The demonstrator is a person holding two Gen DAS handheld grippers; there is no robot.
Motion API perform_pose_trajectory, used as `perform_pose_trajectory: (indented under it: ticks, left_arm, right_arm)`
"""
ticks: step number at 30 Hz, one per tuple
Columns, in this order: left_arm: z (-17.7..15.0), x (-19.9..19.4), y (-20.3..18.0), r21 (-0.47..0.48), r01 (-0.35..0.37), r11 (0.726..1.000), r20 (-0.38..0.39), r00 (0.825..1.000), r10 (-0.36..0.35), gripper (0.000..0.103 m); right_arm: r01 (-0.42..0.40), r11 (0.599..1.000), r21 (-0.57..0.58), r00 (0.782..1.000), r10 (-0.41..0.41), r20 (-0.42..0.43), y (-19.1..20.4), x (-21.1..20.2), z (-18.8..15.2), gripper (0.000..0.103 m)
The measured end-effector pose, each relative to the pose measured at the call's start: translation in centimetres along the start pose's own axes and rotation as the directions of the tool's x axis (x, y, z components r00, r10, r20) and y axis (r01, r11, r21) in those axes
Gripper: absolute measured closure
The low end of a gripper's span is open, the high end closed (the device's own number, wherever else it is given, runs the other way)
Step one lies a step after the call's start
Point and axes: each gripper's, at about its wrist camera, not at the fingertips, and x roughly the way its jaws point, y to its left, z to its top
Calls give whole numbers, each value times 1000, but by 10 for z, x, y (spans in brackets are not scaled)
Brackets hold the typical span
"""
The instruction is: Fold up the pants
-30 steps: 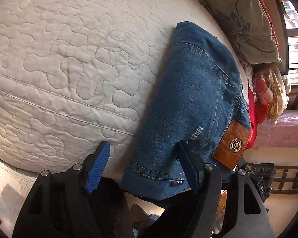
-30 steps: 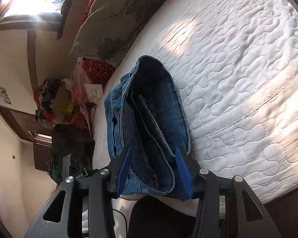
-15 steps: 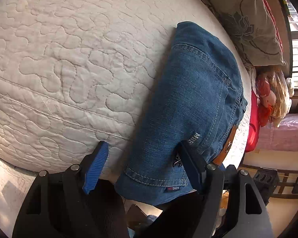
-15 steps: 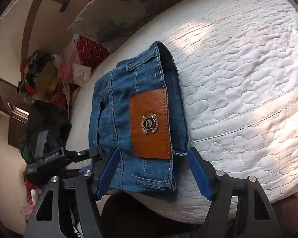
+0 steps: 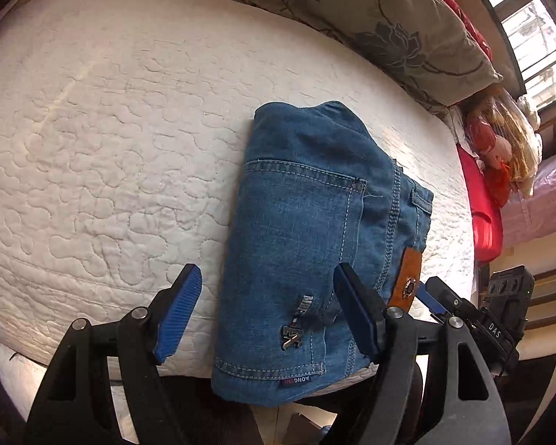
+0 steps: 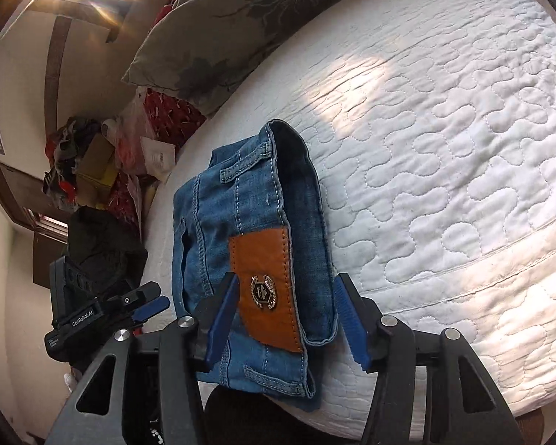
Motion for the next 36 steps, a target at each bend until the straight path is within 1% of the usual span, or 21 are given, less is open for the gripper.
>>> perform_pose_trajectory:
  ticks: [4,6,7,8,11,12,15,16,18,19,23,26,28,30,31,32,33,34,35,36]
  left_arm:
    - [19,29,-1,-10,-28,1000,-52,998,28,29]
    - [21,37,-5,2,-41,999,-54,998,41,29]
    - [22,40,-7,11,-47,999,-50,998,47,28]
    - [23,43,-9,20,-53,998,-44,998,53,23]
    - [25,48,-13,23,-60,998,-30,998,61,15]
    - [25,50,-13,22,-55,998,-21,998,55,14]
    - [26,57,-20,39,-34,999,-3,999,34,1]
    - [26,60,-24,60,-44,997,-1,999,44,0]
    - [22,63,-32,104,-94,990,12,996,93,0]
    - [21,64,-34,117,-108,987,21,994,107,0]
    - [23,66,-32,110,-95,989,14,995,94,0]
    - [24,67,-34,114,-96,989,11,995,95,0]
    - [25,67,-33,113,-96,989,5,995,96,0]
    - [23,60,-27,99,-79,992,12,997,78,0]
    - [24,56,-25,80,-58,995,29,998,56,6]
    - [23,50,-22,63,-25,998,42,999,22,24]
    - [24,48,-21,49,20,999,37,999,-22,31]
    - [24,44,-18,31,33,999,40,999,-34,34]
    - [23,42,-15,19,46,999,43,998,-47,39]
    - [23,40,-12,3,61,998,44,997,-61,42]
  right_arm:
    - [32,999,-35,999,-33,-12,4,24,14,45]
    - [-3,1000,-24,999,2,-41,4,37,15,43]
    - [-13,1000,-29,999,11,-47,5,41,15,37]
    - [-15,999,-45,999,13,-48,8,45,15,29]
    - [-23,995,-92,998,18,-59,15,51,14,19]
    - [-29,995,-97,998,23,-63,15,51,14,17]
    - [-42,994,-101,997,35,-63,16,55,13,15]
    - [-50,993,-103,997,44,-61,15,55,12,13]
    - [-60,992,-107,997,54,-57,15,54,11,11]
    - [-63,992,-110,997,57,-56,15,53,10,9]
    - [-90,990,-110,994,83,-71,17,57,11,0]
    - [-101,992,-80,993,95,-71,16,58,13,0]
    - [-84,995,-56,995,81,-66,17,57,15,3]
    - [-37,999,-38,998,35,-53,19,56,15,19]
    - [-31,999,-45,998,28,-57,21,57,15,42]
    - [-20,998,-55,997,16,-70,23,57,15,48]
    - [-8,998,-70,998,4,-64,26,55,15,50]
    - [-5,996,-92,998,0,-61,29,53,15,56]
    - [7,993,-117,998,-14,-55,34,51,15,60]
    - [14,991,-135,998,-21,-51,39,50,15,61]
